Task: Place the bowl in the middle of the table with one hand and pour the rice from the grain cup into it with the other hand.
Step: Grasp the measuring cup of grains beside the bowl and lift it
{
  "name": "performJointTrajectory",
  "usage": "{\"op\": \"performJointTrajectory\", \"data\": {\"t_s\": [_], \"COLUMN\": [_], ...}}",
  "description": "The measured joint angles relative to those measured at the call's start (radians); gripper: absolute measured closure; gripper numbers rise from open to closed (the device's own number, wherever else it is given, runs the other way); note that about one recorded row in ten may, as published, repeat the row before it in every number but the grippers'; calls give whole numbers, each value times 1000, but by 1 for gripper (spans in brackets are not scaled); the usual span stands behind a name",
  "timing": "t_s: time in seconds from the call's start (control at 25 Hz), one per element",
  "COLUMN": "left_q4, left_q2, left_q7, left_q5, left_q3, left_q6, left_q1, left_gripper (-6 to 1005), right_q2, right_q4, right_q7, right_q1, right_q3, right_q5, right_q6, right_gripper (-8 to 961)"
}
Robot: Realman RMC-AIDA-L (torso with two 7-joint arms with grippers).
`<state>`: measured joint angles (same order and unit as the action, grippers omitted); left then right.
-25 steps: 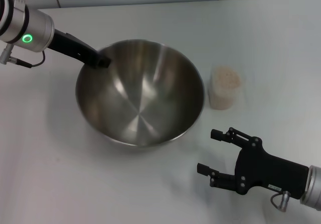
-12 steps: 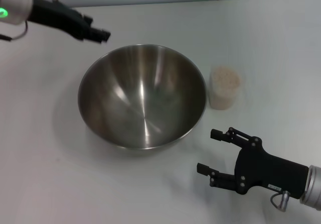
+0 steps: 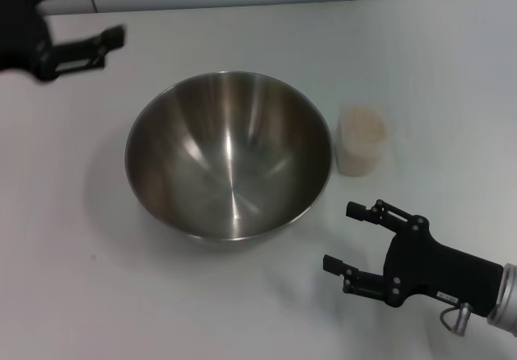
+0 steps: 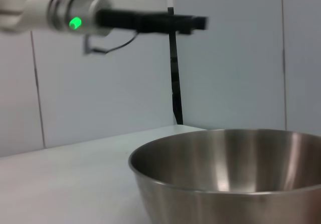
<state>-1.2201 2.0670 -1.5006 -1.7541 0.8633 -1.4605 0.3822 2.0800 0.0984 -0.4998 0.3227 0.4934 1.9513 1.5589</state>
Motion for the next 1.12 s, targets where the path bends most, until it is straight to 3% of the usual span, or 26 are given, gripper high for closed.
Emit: {"op": "performJointTrajectory", "data": {"t_s": [0.04,0.08,0.12,0.28,0.32,0.36,0.4,0.44,0.48,0.52,0.56,0.6,0.64,0.72,1.12], "left_q4": [52,52,102,102,315,452,452,452,579,632,632,632,632,748,754], "left_q2": [1,1,3,3,-5,-18,-18,-18,-42,-53,-53,-53,-53,-62,-46], "left_q7": [155,155,254,254,455,548,548,548,629,666,666,666,666,790,795], "left_q5": [111,111,174,174,243,241,241,241,240,240,240,240,240,200,194], "left_q3": [12,12,20,20,19,11,11,11,12,15,15,15,15,11,21], "left_q6": [-5,-5,-7,-7,-37,-64,-64,-64,-78,-80,-80,-80,-80,-67,-56], "left_q1": [-84,-84,-133,-133,-192,-200,-200,-200,-209,-211,-211,-211,-211,-206,-206], "left_gripper": [156,153,150,138,135,135,135,135,135,135,135,135,135,135,135], "right_q2": [0,0,0,0,1,1,1,1,1,4,4,6,6,5,6], "right_q4": [0,0,0,0,0,0,0,0,-2,-11,-11,-35,-35,-86,-218], "right_q7": [0,0,0,2,7,7,10,10,10,11,11,22,22,92,287], "right_q1": [-1,-5,-13,-35,-58,-58,-84,-84,-98,-121,-121,-135,-135,-143,-79], "right_q3": [-6,-14,-38,-92,-152,-152,-226,-226,-277,-397,-397,-507,-507,-589,-660], "right_q5": [0,-1,-1,-2,-2,-2,-2,-2,-2,-2,-2,-3,-3,-3,-3], "right_q6": [0,0,2,14,30,30,52,52,60,64,64,48,48,17,-197], "right_gripper": [203,203,204,206,206,206,207,207,208,208,209,209,209,210,215]}}
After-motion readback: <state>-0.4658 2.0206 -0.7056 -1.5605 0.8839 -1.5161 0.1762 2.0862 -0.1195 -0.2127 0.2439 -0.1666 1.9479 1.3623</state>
